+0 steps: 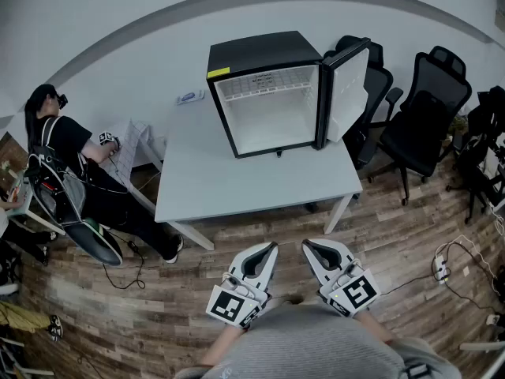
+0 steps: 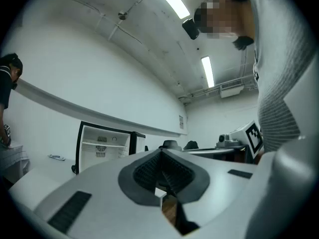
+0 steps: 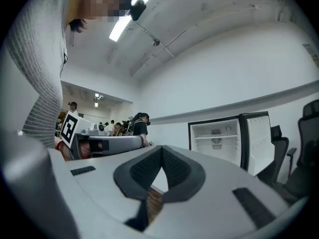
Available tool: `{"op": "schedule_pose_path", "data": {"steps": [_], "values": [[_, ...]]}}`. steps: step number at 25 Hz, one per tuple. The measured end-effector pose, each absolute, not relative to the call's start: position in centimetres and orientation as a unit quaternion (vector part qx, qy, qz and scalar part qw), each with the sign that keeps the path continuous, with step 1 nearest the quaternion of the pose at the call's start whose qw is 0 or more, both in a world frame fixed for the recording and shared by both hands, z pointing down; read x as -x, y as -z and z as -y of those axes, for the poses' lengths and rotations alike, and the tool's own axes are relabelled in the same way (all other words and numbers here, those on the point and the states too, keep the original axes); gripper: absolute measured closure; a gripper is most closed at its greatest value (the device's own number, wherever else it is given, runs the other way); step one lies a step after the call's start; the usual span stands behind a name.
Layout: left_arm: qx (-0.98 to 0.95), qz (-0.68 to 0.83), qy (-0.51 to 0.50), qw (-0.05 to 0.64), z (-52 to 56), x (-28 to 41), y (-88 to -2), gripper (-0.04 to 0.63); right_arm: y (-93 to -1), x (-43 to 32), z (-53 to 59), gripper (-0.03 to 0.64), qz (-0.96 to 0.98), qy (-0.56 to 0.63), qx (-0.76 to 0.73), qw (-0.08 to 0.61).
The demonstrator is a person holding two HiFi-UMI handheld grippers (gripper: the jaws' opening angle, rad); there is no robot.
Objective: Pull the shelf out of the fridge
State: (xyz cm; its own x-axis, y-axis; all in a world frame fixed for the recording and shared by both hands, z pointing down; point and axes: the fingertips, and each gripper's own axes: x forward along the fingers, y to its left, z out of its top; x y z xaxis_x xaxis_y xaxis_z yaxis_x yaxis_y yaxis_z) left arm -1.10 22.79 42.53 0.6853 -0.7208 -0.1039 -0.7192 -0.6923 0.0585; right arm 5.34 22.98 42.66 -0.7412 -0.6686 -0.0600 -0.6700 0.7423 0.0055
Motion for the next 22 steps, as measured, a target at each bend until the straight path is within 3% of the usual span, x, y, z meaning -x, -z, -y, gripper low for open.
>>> {"op": "schedule_pose_path", "data": {"steps": [22], "values": [[-0.924,0.378,0.061,0.011,-21.1,0.7,-42.4,0.584,-42.4,-4.8,-22.0,0.604,-0.932,-0.007,0.360,0.033]]}}
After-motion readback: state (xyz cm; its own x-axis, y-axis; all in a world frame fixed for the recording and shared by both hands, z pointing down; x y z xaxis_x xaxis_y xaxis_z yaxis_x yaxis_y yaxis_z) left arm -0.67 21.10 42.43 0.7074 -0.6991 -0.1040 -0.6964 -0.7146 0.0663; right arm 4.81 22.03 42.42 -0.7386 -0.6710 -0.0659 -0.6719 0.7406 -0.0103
